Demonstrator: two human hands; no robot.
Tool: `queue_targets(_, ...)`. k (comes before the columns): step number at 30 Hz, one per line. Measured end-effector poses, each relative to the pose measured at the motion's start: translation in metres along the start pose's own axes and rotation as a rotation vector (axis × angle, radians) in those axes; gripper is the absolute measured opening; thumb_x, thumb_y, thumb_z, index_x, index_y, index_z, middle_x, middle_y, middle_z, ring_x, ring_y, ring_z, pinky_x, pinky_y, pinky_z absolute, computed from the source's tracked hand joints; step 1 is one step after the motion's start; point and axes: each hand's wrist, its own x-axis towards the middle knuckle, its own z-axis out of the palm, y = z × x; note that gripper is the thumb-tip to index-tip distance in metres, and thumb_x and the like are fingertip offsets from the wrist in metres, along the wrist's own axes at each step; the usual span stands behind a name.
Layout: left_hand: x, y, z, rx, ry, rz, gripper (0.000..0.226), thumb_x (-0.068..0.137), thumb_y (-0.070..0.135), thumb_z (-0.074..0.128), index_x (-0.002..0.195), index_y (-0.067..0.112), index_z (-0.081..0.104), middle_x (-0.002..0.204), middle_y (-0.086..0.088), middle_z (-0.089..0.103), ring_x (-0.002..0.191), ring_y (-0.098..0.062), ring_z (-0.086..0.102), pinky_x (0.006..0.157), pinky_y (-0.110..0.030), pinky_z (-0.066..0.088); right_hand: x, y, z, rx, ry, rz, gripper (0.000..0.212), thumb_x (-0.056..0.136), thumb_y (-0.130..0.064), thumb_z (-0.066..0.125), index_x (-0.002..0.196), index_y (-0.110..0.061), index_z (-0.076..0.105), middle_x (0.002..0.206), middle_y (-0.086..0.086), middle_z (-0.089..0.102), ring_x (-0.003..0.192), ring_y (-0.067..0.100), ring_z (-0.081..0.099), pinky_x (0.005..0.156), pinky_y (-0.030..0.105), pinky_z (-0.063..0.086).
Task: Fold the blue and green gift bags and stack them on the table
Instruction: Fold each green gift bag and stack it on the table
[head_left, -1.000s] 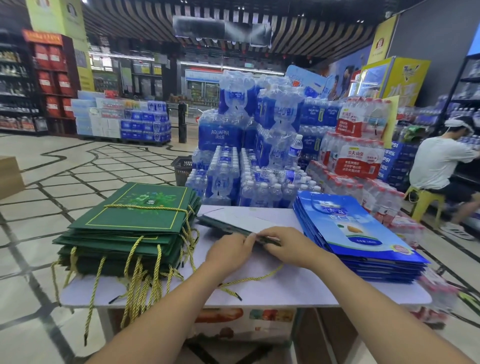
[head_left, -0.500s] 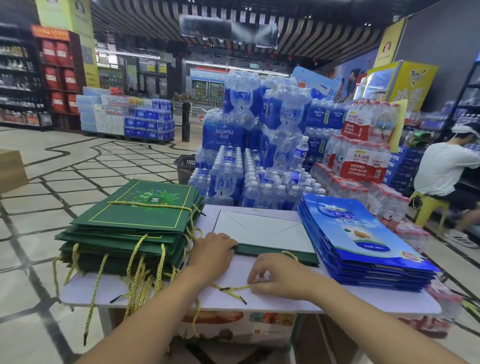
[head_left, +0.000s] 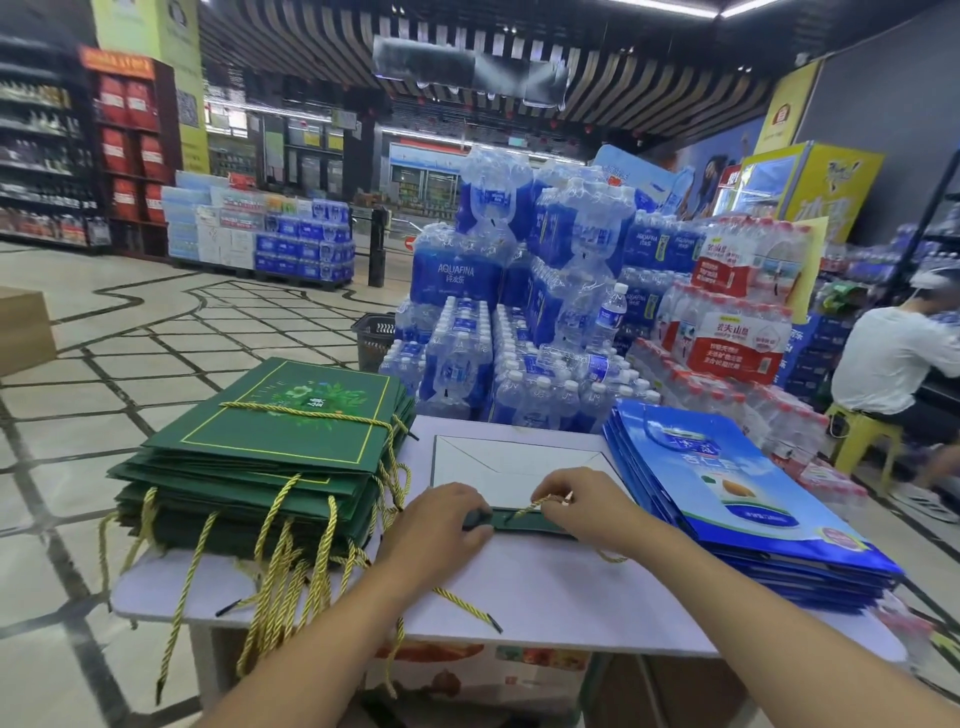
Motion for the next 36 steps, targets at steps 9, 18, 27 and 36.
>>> queue_targets(9,-0.001,-0.001,0.000,0.005,0.033,0.005,0.020,0.095,0.045,0.060,0.108,0.033,0.068,0.107,0.021,0.061,0.101,-0.003,0.054,0.083,-0.029,0.049,0.009,-0.007,0.003,-0.074,-0.051,-0.023,0.013,0.090,-0.040,0.073,0.097,-0.032,0.081,0.094,-0.017,0.071,0.087,0.004,0.063,0.076,0.022,0.053)
queue_targets(18,-0.001,0.000,0.000,0.003,0.031,-0.001,0.021,0.095,0.046,0.056,0.108,0.033,0.066,0.108,0.019,0.060,0.100,-0.006,0.055,0.081,-0.032,0.050,0.023,-0.012,0.016,-0.322,-0.042,-0.087,0.012,0.102,-0.038,0.052,0.104,-0.035,0.064,0.110,-0.012,0.069,0.096,0.014,0.062,0.084,0.037,0.054)
queue_targets(27,-0.003,0.003,-0.001,-0.018,0.037,-0.002,0.020,0.097,0.043,0.055,0.110,0.033,0.067,0.107,0.018,0.060,0.100,-0.006,0.053,0.077,-0.029,0.044,0.028,-0.016,0.022,-0.320,-0.039,-0.087,0.015,0.103,-0.038,0.050,0.108,-0.033,0.063,0.110,-0.011,0.069,0.096,0.014,0.062,0.087,0.039,0.055)
queue_targets(36,-0.003,0.003,-0.002,-0.033,0.032,-0.011,0.018,0.099,0.042,0.054,0.109,0.033,0.066,0.103,0.020,0.057,0.097,-0.004,0.052,0.074,-0.028,0.042,0.031,-0.017,0.023,-0.220,-0.066,-0.058,0.014,0.102,-0.037,0.053,0.104,-0.033,0.066,0.104,-0.014,0.069,0.091,0.008,0.063,0.084,0.036,0.057)
